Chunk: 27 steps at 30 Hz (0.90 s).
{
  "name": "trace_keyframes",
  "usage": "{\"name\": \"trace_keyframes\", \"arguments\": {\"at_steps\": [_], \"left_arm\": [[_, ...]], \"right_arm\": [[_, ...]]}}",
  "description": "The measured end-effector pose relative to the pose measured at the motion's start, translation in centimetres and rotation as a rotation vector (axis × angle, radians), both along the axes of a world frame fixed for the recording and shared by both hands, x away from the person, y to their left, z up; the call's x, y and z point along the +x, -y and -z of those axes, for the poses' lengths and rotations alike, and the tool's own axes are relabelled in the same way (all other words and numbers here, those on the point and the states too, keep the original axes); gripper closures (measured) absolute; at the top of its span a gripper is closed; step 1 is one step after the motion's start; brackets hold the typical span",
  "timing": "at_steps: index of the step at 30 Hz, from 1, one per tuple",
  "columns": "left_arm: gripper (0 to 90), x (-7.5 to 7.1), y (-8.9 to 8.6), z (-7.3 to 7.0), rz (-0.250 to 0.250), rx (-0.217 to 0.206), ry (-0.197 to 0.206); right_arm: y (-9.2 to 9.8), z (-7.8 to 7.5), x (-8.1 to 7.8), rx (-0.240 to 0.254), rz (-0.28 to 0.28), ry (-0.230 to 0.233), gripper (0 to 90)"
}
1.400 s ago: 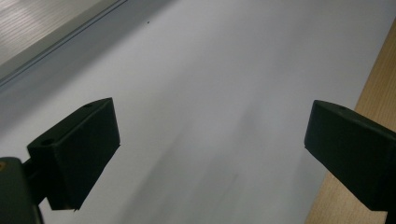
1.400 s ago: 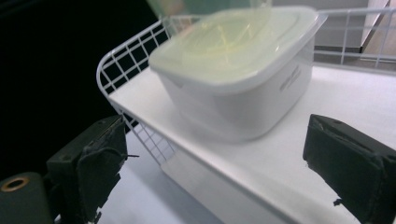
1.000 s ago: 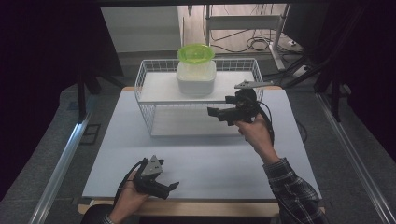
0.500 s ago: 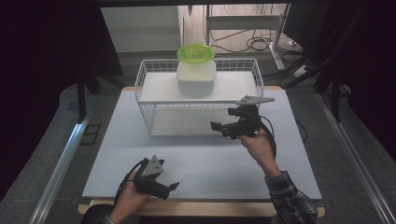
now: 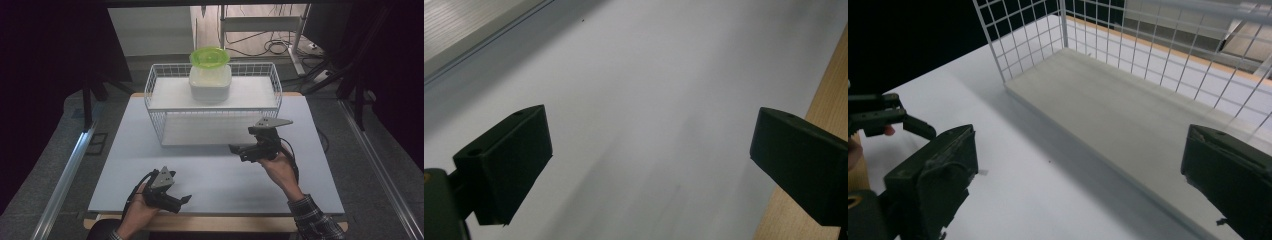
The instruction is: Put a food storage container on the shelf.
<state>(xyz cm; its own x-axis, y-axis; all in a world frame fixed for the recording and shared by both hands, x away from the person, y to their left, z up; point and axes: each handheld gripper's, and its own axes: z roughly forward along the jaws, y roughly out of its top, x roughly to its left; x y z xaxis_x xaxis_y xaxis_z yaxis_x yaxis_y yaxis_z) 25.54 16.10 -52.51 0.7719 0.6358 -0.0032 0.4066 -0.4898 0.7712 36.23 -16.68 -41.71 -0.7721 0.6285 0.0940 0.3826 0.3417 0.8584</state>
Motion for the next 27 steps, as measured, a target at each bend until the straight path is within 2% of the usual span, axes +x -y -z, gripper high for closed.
{"name": "trace_keyframes", "arguments": {"at_steps": [6, 16, 27], "left_arm": [[3.1, 0.1, -0.1, 0.0, -0.006, -0.001, 0.003], [3.1, 0.1, -0.2, 0.0, -0.010, -0.003, 0.004], [3.1, 0.1, -0.2, 0.1, -0.010, -0.003, 0.004]], "right_arm": [[0.4, 0.7, -0.6, 0.008, 0.007, -0.002, 0.0], [1.0, 1.4, -2.0, -0.041, 0.034, 0.028, 0.0], [2.5, 3.2, -2.9, -0.074, 0.066, 0.016, 0.0]]}}
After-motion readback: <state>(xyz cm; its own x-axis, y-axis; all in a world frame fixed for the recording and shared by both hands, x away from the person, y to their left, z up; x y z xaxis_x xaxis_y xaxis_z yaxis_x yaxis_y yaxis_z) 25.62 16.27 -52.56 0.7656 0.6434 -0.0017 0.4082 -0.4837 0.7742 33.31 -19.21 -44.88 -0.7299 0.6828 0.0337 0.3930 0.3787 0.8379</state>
